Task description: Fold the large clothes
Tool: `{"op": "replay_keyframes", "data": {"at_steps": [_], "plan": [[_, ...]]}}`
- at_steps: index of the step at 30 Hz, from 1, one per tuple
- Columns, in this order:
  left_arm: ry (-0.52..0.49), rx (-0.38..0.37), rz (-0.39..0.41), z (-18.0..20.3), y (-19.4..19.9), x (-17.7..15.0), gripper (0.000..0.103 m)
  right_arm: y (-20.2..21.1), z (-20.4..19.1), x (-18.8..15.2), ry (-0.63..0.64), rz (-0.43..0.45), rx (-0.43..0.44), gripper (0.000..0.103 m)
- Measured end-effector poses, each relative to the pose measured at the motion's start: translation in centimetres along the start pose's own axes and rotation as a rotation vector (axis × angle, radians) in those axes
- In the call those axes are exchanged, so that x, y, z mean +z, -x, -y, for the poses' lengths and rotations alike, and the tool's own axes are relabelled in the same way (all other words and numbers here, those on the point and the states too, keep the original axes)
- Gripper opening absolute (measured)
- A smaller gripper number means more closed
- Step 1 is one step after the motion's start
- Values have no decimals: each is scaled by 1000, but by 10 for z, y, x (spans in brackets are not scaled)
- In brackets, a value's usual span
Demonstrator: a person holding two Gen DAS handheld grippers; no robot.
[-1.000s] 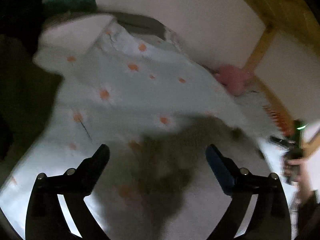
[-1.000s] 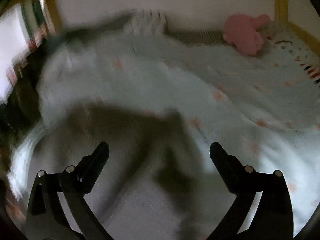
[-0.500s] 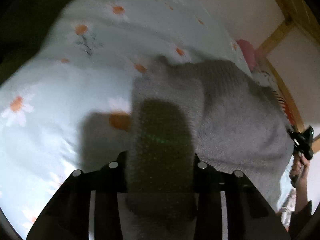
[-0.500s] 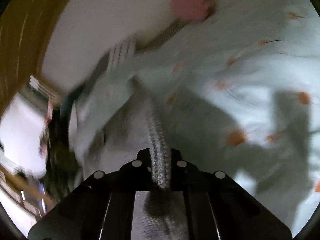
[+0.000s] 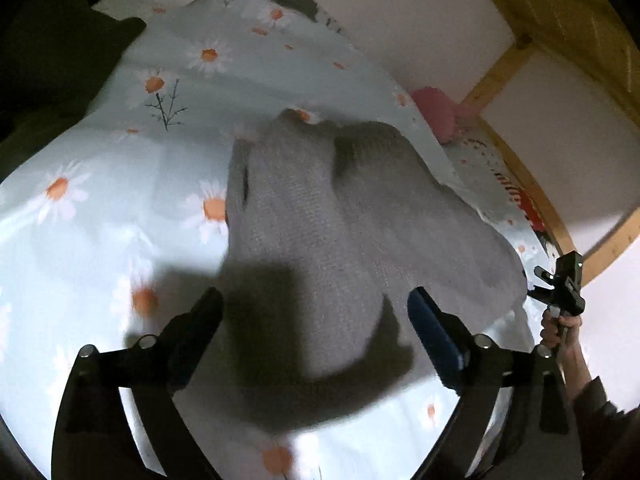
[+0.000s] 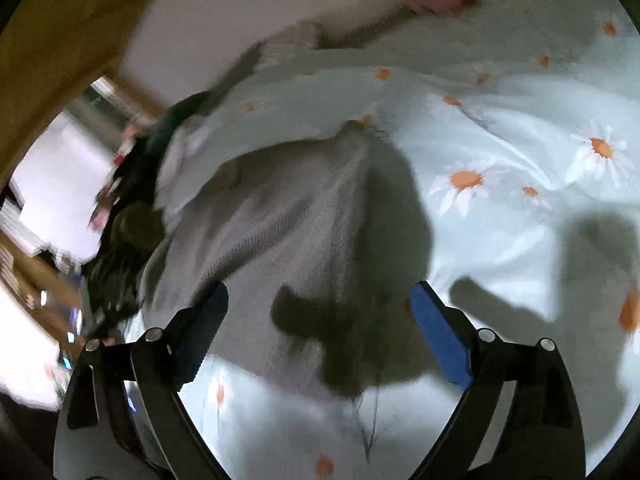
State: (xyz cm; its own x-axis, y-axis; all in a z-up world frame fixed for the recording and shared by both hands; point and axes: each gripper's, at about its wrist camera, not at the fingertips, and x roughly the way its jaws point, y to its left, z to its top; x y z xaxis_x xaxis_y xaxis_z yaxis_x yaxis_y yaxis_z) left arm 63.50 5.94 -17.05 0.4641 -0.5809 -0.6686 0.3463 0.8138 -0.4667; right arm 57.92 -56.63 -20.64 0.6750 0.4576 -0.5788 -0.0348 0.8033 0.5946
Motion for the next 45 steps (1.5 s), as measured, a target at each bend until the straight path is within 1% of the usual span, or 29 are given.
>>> {"op": "replay_keyframes", "data": {"at_steps": [3, 4, 5, 6, 7, 8, 9, 10, 13, 15, 17, 19, 21, 23, 26, 28, 29, 30, 31, 32, 33, 34, 36, 37, 39, 41, 43, 44, 45], "plan": [[-17, -11, -58, 3, -20, -7, 96, -19, -24, -22, 145, -13, -85, 89], [-15, 6, -45, 3, -30, -5, 97, -28, -29, -23, 141, -25, -82, 76], [-9, 4, -2, 7, -32, -5, 97, -33, -31, -26, 116, -19, -60, 48], [18, -13, 22, 7, -32, -4, 80, -34, -32, -25, 75, 15, -47, 33], [84, -33, 43, 0, -32, 1, 20, -33, -32, -24, 37, 50, -20, 29], [143, -59, 49, -10, -31, 8, 13, -27, -32, -20, 1, 95, 13, 20], [215, -114, 68, -20, -25, 12, 13, -16, -32, -18, -18, 142, 62, 15], [216, -107, 71, -21, -20, 13, 12, -4, -27, -16, -58, 195, 145, 15], [187, -97, 95, -22, -5, 22, 10, 22, -21, -19, -121, 266, 229, 13], [234, -123, 142, -30, 14, 28, 7, 42, -10, -26, -176, 317, 270, 12], [292, -100, 146, -46, 29, 31, 7, 50, 11, -40, -260, 319, 233, 12], [295, -33, 73, -56, 15, 25, 8, 42, 37, -62, -373, 236, 140, 12], [325, -14, 18, -65, 0, 14, 7, 41, 48, -81, -414, 204, 92, 12], [344, -4, 39, -72, 4, 9, 7, 46, 45, -88, -420, 216, 100, 12], [384, 24, 115, -85, 39, 11, 0, 54, 39, -78, -410, 265, 141, 13], [375, 41, 95, -94, 50, 18, 0, 47, 31, -68, -344, 205, 105, 15], [349, 67, 91, -90, 55, 19, 0, 42, 29, -62, -313, 133, 62, 20], [303, 72, 82, -77, 56, 22, 1, 42, 25, -58, -290, 105, -7, 40], [264, 54, 78, -63, 56, 25, 19, 47, 20, -54, -261, 107, -71, 55], [219, 23, 84, -47, 62, 24, 40, 60, 11, -52, -220, 164, -153, 86], [152, -11, 106, -17, 66, 24, 95, 80, -5, -46, -165, 269, -256, 100], [99, -23, 140, 8, 68, 24, 97, 89, -18, -42, -117, 329, -306, 100], [-36, -49, 168, 67, 57, 25, 97, 83, -62, -19, 14, 331, -350, 100], [-104, -38, 162, 93, 42, 26, 97, 60, -87, -7, 73, 265, -365, 100], [-201, 74, 144, 134, -1, 30, 97, 12, -120, 1, 160, 145, -429, 100], [-220, 202, 86, 144, -49, 38, 97, -53, -138, 5, 195, 5, -488, 100], [-224, 423, -29, 125, -110, 44, 97, -102, -131, -1, 167, -125, -510, 100], [-224, 462, -81, 112, -127, 42, 99, -128, -121, -5, 188, -184, -589, 100], [-225, 437, -69, 105, -134, 40, 99, -142, -113, -9, 235, -170, -623, 101]]}}
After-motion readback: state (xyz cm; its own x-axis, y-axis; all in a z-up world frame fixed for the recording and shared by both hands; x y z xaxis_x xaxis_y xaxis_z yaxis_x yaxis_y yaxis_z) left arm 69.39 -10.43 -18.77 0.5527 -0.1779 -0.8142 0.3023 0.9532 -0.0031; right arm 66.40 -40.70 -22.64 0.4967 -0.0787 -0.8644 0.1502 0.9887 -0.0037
